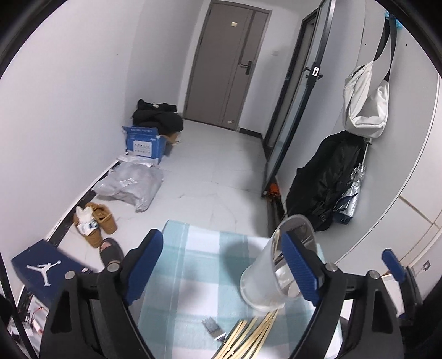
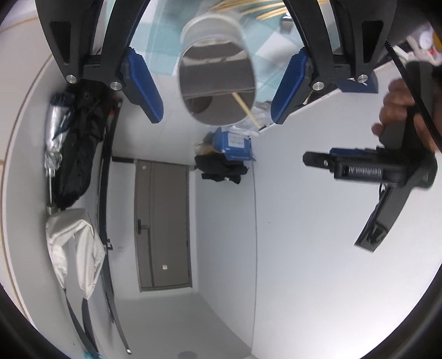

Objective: Organize utensils
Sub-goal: 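Move the open right gripper back down to the chopstick pile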

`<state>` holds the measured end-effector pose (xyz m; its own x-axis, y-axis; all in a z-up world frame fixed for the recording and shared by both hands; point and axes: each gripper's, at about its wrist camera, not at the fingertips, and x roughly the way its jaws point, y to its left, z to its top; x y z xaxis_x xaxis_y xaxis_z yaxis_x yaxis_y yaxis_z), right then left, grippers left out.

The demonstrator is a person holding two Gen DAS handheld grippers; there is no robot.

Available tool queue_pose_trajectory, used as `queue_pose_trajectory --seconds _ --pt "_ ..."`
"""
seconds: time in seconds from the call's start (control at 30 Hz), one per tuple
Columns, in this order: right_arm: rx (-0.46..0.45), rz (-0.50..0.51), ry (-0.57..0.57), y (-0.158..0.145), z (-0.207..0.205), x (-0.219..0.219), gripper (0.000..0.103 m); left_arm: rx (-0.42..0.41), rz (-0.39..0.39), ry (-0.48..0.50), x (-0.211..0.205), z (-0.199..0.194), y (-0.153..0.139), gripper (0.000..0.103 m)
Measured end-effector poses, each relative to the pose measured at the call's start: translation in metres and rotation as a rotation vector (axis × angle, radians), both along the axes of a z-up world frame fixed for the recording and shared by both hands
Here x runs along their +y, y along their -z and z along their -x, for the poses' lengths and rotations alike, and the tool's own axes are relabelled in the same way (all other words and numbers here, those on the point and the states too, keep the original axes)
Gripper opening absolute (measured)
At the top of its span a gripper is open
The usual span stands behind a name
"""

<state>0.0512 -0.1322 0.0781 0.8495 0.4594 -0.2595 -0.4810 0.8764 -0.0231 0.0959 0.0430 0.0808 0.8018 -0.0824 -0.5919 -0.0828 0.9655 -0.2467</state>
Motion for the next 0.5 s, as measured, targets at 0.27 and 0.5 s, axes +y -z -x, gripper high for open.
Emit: queue_pose_trajectory --seconds 0.27,0.5 --pt "0.073 -0.015 0.018 0.005 0.033 0.012 0.092 0.024 0.011 0.018 0.004 0.022 0.022 0.098" --pt "0.203 -0.009 0.040 0.033 0.041 0.012 0.092 0.071 0.037 0.025 0.006 0.034 0.052 0.098"
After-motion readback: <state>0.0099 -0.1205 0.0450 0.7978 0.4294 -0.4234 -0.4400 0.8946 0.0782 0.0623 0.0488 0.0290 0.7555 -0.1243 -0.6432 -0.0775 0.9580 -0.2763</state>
